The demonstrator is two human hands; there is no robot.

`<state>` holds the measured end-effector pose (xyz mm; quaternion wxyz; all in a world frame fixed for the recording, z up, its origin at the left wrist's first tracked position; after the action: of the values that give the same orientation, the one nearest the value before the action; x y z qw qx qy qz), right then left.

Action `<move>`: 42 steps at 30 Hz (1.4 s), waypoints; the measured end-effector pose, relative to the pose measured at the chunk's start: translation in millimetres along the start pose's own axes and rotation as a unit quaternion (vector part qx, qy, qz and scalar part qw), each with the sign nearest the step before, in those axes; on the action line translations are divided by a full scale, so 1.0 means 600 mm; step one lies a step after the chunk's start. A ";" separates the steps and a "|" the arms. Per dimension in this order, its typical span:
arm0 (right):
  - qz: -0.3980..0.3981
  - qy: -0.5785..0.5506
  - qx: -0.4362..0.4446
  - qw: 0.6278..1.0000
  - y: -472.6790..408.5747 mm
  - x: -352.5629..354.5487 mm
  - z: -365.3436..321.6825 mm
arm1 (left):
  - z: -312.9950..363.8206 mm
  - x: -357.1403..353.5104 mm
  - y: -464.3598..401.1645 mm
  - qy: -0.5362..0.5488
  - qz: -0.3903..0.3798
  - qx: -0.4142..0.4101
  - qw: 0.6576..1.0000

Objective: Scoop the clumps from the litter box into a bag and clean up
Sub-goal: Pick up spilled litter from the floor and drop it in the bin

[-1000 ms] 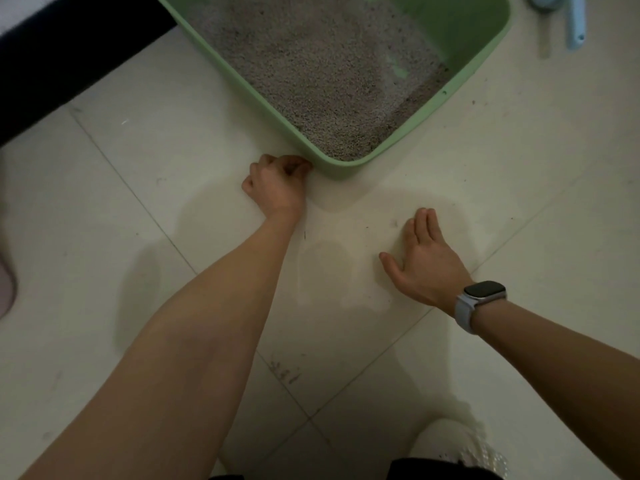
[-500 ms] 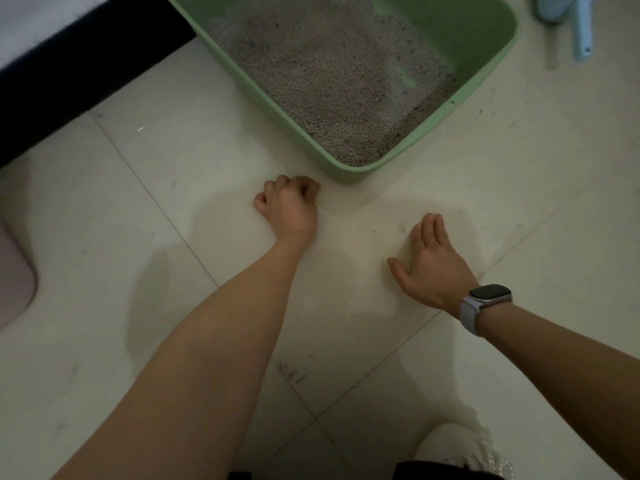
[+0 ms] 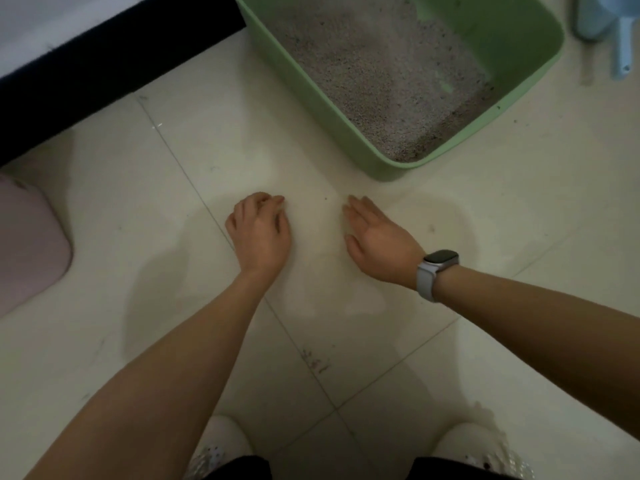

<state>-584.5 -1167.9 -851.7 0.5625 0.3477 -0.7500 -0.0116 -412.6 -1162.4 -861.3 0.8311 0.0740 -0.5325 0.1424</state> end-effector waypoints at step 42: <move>0.042 0.137 -0.116 0.983 0.221 -0.089 0.127 | 0.222 -0.120 0.241 -0.076 -0.242 -0.360 0.898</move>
<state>-710.1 -1067.6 -870.0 0.6966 0.2463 -0.6733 -0.0268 -601.7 -1073.4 -874.5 0.7671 -0.0930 -0.5745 -0.2700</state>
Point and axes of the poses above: each hand's wrist, its own y-axis away from the middle knuckle, its own x-axis out of the back of the hand, z = x × y, the point moved 8 cm from there along -y, towards the middle knuckle, and after that the axes turned 1 degree about -y, right-handed, at the moved point
